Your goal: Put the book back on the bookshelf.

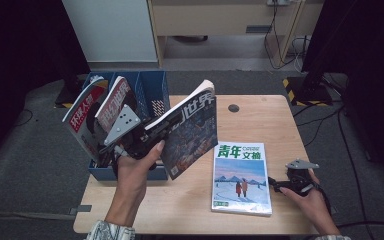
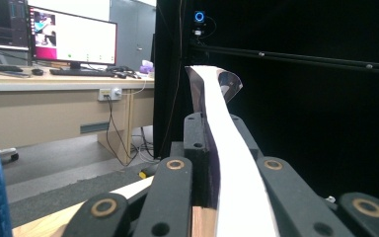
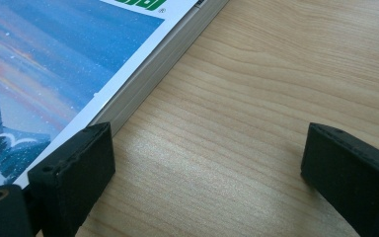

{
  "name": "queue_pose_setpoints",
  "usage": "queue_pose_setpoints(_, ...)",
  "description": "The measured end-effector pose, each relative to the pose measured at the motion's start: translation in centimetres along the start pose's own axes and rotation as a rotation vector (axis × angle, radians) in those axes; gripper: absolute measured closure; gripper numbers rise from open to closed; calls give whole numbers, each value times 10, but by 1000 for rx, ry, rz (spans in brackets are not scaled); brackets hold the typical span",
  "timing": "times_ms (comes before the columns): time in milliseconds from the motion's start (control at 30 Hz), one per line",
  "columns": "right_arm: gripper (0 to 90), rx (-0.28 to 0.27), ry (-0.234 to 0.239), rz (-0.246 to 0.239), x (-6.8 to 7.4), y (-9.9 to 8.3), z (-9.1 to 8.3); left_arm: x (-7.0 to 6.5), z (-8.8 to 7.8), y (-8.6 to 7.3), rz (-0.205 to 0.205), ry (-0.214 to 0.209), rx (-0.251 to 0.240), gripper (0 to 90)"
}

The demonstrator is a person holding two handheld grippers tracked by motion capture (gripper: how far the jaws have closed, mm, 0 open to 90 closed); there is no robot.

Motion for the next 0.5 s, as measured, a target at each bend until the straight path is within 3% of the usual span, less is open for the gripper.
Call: queue_pose_setpoints(500, 66, -2, -2, 1, 0, 0, 0, 8, -14, 2, -1, 29, 5, 823)
Point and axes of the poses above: each handheld gripper's, and its own axes: z roughly forward along the jaws, y roughly out of its top, x roughly to its left, the point moved 3 cm from there along z, roughly forward along the jaws, and after that the axes turned 8 degrees about z, right-handed, at the moved point
